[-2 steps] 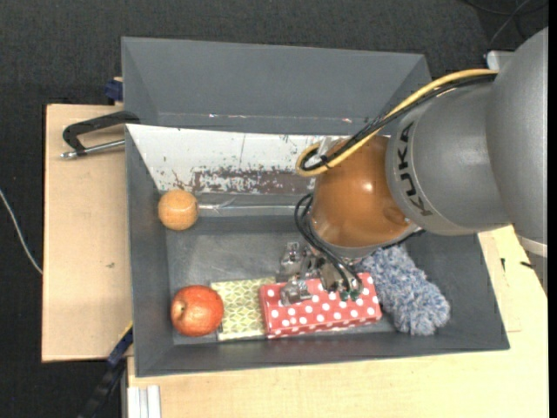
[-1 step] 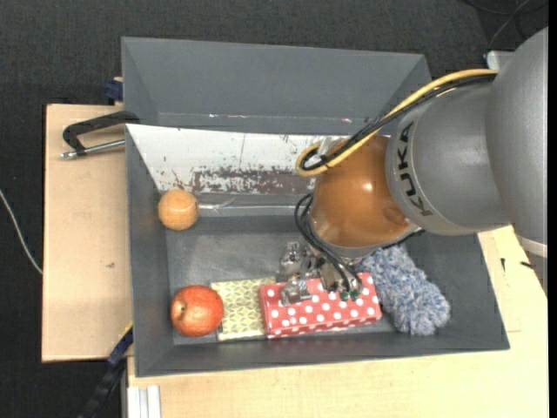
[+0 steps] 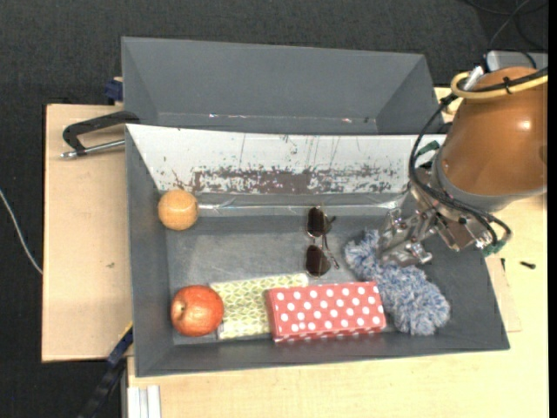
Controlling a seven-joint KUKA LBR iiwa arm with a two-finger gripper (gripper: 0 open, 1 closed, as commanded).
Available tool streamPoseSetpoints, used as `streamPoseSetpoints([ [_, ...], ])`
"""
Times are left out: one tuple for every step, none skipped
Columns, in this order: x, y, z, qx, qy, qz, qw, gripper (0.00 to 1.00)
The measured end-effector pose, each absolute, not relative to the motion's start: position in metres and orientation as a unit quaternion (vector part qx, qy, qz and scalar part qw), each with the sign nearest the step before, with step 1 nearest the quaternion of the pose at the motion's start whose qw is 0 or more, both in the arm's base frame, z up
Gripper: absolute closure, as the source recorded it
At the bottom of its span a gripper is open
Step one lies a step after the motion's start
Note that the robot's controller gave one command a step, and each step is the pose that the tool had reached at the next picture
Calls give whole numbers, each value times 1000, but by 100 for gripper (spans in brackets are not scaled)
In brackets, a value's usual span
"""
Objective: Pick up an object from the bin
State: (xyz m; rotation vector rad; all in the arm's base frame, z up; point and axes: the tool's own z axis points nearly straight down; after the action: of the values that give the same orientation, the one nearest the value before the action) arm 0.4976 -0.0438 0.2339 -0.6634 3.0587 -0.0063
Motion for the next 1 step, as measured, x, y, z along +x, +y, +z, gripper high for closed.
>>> streamPoseSetpoints([
  [497, -41, 231, -214, 977, 0, 3, 100],
])
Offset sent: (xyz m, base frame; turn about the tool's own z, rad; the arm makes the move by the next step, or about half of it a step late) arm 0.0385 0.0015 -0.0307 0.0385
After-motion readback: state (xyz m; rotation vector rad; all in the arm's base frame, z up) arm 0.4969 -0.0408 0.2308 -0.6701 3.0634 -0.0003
